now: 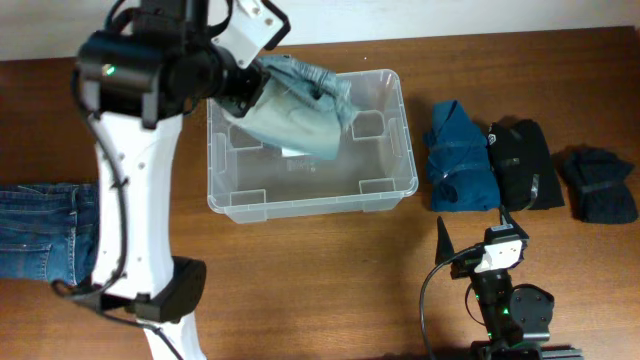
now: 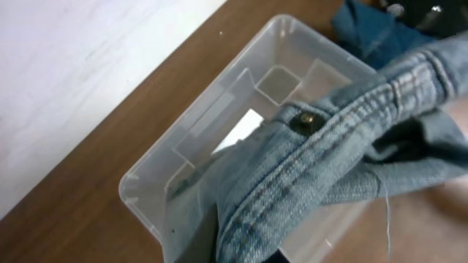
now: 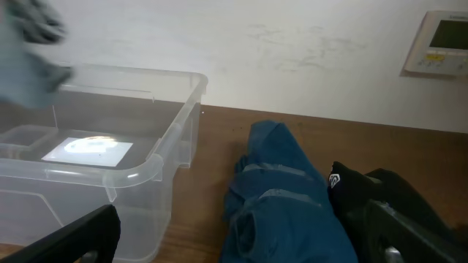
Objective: Pack container
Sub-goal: 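Lift the light-blue jeans and carry them over the clear box, then lower the jeans into the box and open the left gripper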
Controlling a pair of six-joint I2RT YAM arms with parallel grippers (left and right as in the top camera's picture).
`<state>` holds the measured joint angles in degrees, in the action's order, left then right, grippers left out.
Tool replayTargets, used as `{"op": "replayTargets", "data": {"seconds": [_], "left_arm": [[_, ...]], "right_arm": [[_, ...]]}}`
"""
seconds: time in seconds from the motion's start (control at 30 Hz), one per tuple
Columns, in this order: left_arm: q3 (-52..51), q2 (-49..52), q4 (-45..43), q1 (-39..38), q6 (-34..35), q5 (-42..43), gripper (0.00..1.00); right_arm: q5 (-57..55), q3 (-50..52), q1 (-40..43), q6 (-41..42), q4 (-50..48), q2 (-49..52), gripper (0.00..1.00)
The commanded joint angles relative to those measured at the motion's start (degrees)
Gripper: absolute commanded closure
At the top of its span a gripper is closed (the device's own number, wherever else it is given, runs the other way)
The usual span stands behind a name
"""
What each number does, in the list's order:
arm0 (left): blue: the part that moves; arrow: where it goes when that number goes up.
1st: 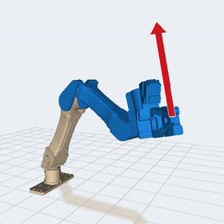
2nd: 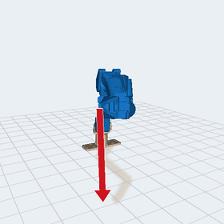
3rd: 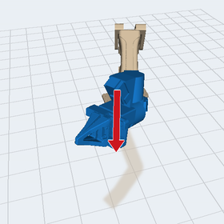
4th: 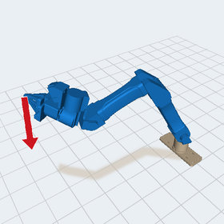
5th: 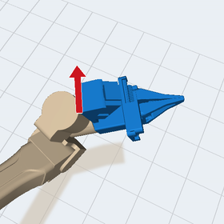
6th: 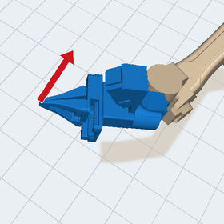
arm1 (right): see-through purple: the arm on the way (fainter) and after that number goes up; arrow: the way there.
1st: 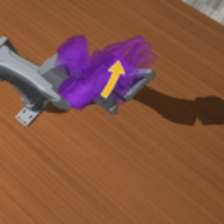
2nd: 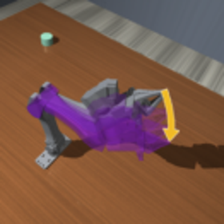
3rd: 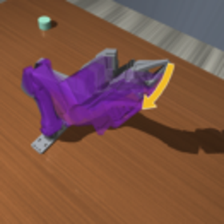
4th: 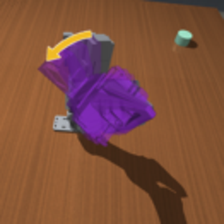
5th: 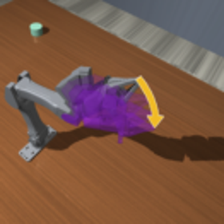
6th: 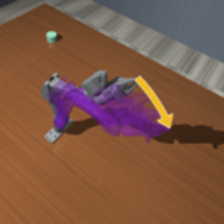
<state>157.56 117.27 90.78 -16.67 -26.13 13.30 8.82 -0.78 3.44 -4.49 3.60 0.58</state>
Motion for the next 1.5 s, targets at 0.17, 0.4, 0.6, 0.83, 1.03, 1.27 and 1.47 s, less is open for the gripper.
{"op": "replayTargets", "data": {"seconds": [0.17, 0.4, 0.6, 0.83, 1.03, 1.27, 1.47], "left_arm": [[-3.04, 5.27, -5.66, -0.07, 8.61, -8.24, 1.00], [-3.63, 9.38, -8.26, -0.07, 8.63, -10.01, 1.00], [-4.85, 11.15, -11.26, -0.04, 8.63, -10.38, 1.00], [-4.85, 13.57, -12.79, 0.76, 8.76, -10.99, 1.00], [-4.85, 13.64, -11.72, 0.74, 8.76, -11.02, 0.84], [-4.83, 13.64, -9.57, 0.74, 8.74, -11.04, 0.67], [-4.83, 12.46, -8.72, 0.74, 8.17, -11.23, 0.67]], "right_arm": [[-0.50, 0.46, 0.44, 0.50, 0.09, -0.33, 0.02], [-0.50, 0.46, 0.44, 0.50, 0.09, -0.33, 0.02], [-0.50, 0.46, 0.44, 0.50, 0.09, -0.33, 0.02], [-0.50, 0.46, 0.44, 0.50, 0.09, -0.33, 0.02], [-0.48, 0.46, 0.44, 0.50, 0.09, -0.33, 0.02], [-0.50, 0.46, 0.44, 0.50, 0.09, -0.33, 0.02], [-0.50, 0.46, 0.44, 0.50, 0.09, -0.33, 0.02]]}}
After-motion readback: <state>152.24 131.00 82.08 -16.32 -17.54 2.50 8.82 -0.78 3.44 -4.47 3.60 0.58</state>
